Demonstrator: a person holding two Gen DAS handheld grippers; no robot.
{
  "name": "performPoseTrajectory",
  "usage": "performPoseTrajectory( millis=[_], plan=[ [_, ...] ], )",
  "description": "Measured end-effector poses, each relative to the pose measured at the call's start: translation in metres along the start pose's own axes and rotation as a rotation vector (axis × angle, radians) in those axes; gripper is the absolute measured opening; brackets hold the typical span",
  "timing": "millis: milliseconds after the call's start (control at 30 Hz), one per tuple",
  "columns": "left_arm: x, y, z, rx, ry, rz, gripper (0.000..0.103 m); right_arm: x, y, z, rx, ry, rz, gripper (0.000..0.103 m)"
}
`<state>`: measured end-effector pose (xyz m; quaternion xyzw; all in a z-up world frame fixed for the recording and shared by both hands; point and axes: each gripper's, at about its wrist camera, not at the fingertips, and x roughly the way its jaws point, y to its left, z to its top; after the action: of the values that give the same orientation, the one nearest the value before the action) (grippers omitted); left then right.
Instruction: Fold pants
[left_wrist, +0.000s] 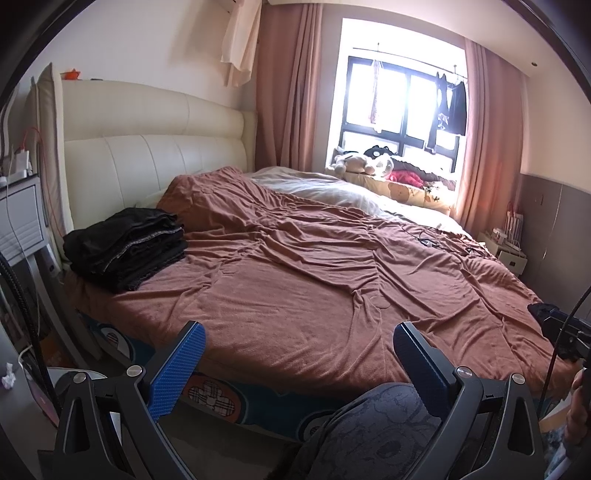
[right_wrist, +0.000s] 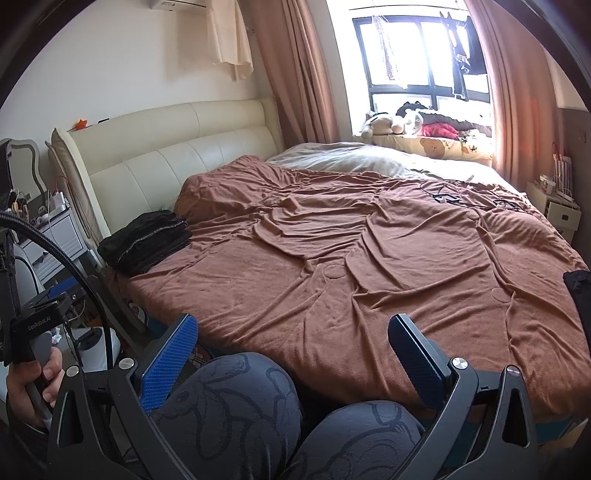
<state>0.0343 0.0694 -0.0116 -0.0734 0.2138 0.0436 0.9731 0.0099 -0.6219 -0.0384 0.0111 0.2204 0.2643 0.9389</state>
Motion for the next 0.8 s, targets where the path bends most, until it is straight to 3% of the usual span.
performPoseTrajectory(
  millis=[800],
  plan=[
    [-0.0047,0.0066,0.0039,-0.008,-0.002,0.004,0.103,-0.0004,0.0005,-0.0001,-0.001,-0.004,-0.006,0.103]
  ],
)
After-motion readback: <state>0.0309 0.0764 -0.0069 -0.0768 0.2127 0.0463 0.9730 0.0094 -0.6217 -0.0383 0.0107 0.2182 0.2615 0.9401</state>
